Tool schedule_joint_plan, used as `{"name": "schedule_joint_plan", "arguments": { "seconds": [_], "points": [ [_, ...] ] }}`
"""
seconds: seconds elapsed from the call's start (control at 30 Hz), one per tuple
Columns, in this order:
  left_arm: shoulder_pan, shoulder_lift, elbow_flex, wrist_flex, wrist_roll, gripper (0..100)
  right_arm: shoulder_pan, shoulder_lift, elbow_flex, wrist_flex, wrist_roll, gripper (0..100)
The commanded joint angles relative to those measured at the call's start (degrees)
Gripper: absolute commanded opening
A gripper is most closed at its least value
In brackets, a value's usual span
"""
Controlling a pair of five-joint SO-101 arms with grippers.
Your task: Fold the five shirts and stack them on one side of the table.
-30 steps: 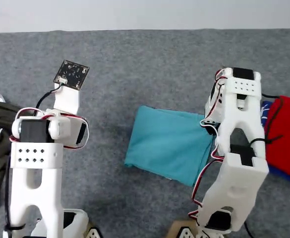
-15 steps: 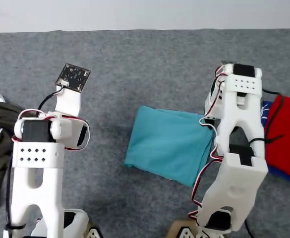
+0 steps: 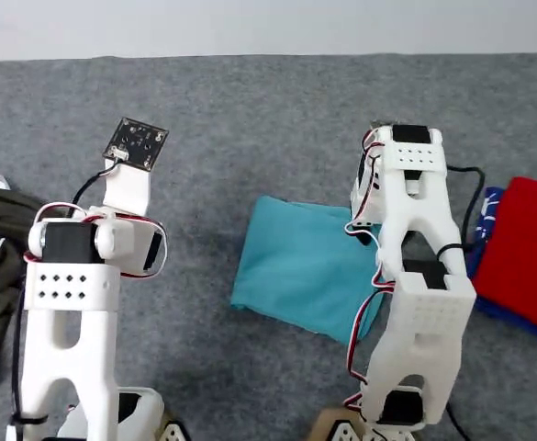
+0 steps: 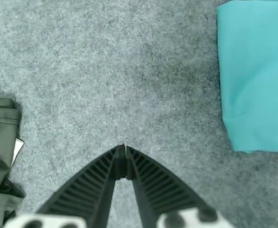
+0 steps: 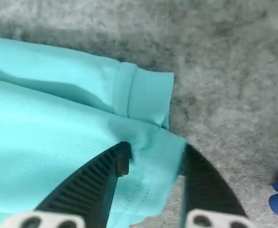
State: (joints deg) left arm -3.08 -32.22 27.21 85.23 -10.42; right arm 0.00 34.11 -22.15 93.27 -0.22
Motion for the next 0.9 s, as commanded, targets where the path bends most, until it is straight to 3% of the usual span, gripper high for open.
{"name": "schedule_joint_plan", "arguments": {
  "seconds": [0.0,0.1,0.47,0.8,0.87],
  "points": [
    [-0.26,-1.49,-0.13,-1.14,-0.70,0,-0.40,-0.66,-2.99,-0.31,0.62,6.9],
    [-0.26,-1.49,-0.13,-1.14,-0.70,0,-0.40,-1.01,-3.43,-0.04,0.62,0.7],
    [-0.26,-1.49,-0.13,-1.93,-0.79,0,-0.84,-0.40,-18.73,6.02,1.14,0.9],
    [-0.26,-1.49,-0.13,-1.85,-0.79,0,-1.27,6.55,-19.34,1.54,6.24,1.2],
    [-0.26,-1.49,-0.13,-1.67,-0.79,0,-1.45,6.55,-19.34,1.89,6.33,5.4]
  ]
}}
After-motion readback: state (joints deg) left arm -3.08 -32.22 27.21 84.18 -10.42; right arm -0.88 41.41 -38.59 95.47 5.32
